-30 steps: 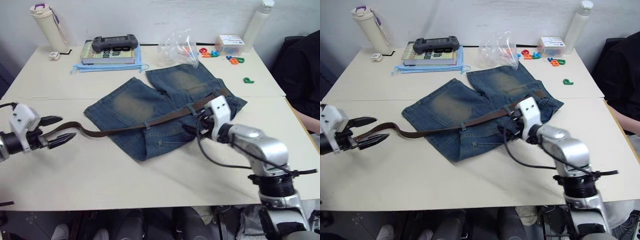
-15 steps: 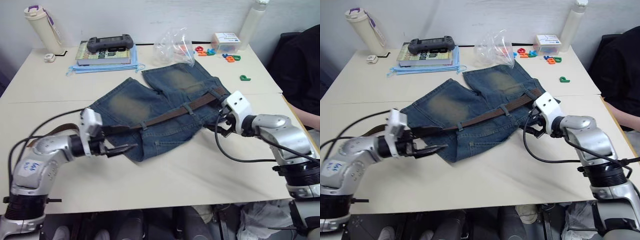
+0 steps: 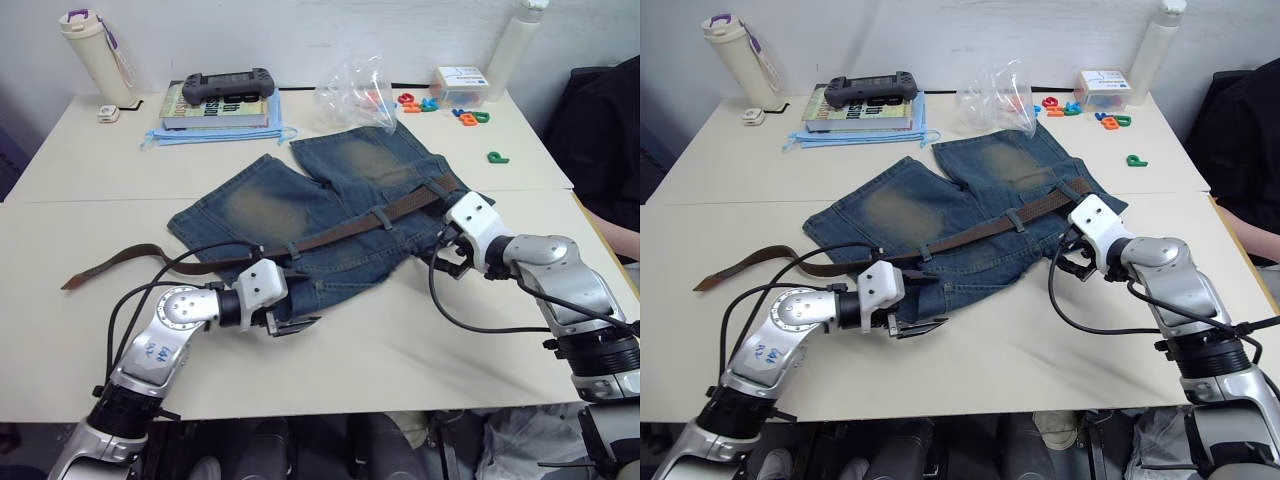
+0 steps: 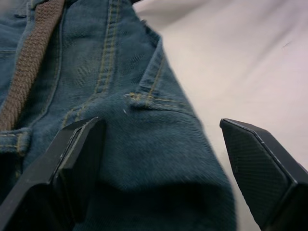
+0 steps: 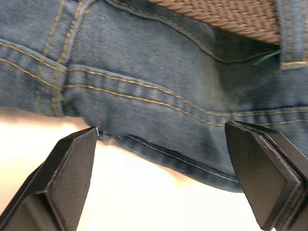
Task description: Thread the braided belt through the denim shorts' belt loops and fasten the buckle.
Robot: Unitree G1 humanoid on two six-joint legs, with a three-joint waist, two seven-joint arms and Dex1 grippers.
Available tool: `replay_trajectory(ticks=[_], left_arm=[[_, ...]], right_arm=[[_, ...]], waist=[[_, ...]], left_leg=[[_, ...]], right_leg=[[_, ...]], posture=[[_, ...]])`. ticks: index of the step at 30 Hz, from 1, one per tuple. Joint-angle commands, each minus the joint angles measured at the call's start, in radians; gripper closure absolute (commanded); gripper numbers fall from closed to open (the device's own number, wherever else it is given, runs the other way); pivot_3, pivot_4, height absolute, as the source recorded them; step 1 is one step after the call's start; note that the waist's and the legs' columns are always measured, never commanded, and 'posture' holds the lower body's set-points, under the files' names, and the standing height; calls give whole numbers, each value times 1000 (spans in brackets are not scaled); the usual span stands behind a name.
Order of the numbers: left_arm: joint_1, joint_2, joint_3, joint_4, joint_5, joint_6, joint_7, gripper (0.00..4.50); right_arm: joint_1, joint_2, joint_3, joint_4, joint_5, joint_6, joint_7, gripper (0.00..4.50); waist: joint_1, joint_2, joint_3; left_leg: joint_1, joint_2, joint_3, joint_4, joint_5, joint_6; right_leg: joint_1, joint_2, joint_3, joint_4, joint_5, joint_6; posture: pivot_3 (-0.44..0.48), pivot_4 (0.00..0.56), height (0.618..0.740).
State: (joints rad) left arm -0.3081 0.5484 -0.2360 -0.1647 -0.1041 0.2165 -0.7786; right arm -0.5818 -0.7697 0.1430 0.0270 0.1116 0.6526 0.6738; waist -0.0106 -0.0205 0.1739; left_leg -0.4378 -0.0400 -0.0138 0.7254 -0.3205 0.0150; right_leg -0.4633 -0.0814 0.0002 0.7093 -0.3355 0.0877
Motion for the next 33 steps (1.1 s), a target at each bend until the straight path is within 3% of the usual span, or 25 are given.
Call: replay_trajectory(ticks=[1,4,8,12,13,17,23,27,30,33], left_arm=[[-18,-25,-35,34,94,-66,58,301],[-15,-8,-31,69,128,-131,50,1016],[-19,63,4,123,144,-238,10,2684],[-60,191,37,286,203,-410,-1,4330],[-75,225,47,346,215,-464,0,4472],[-124,293,57,519,235,-615,2,4472],[-183,327,54,720,292,-770,36,4472],[-252,349,28,891,400,-854,146,4472],[-290,370,8,958,462,-906,209,4472],[-294,372,28,968,415,-945,174,4472]], right_arm=[[-4,-10,-44,-63,-8,15,-7,28],[6,4,-53,-100,3,47,-19,0],[11,23,-64,-155,13,94,-36,0],[20,49,-95,-217,41,150,-48,0],[25,55,-106,-238,56,165,-47,0],[52,67,-132,-300,102,198,-32,0],[107,30,-67,-331,61,151,-10,0],[110,42,-47,-326,50,153,-20,0],[103,51,-51,-335,67,169,-16,0],[89,58,-76,-340,103,193,-4,0]], waist=[[5,0,0],[11,0,0],[8,0,0],[4,1,0],[4,1,0],[1,1,0],[1,1,0],[-9,1,0],[-18,1,0],[-22,1,0]], left_leg=[[0,0,0,0,0,0],[0,0,0,0,0,0],[0,0,0,1,0,0],[1,1,0,1,0,0],[1,1,0,1,0,0],[2,1,-1,1,-1,3],[1,1,0,1,-2,4],[2,1,0,3,-2,4],[2,1,0,5,-2,4],[3,1,0,7,-2,4]], right_leg=[[0,0,0,0,0,0],[0,0,0,0,0,0],[0,0,0,0,0,0],[0,1,0,2,0,0],[0,1,0,2,0,0],[-1,1,0,4,0,0],[-1,0,0,4,0,0],[-1,1,0,8,0,0],[-1,1,0,11,0,0],[-1,1,0,14,0,0]], posture=[[0,150,667],[0,150,667],[0,150,667],[0,150,667],[0,150,667],[0,150,667],[0,150,667],[0,150,667],[0,150,667],[0,150,667]])
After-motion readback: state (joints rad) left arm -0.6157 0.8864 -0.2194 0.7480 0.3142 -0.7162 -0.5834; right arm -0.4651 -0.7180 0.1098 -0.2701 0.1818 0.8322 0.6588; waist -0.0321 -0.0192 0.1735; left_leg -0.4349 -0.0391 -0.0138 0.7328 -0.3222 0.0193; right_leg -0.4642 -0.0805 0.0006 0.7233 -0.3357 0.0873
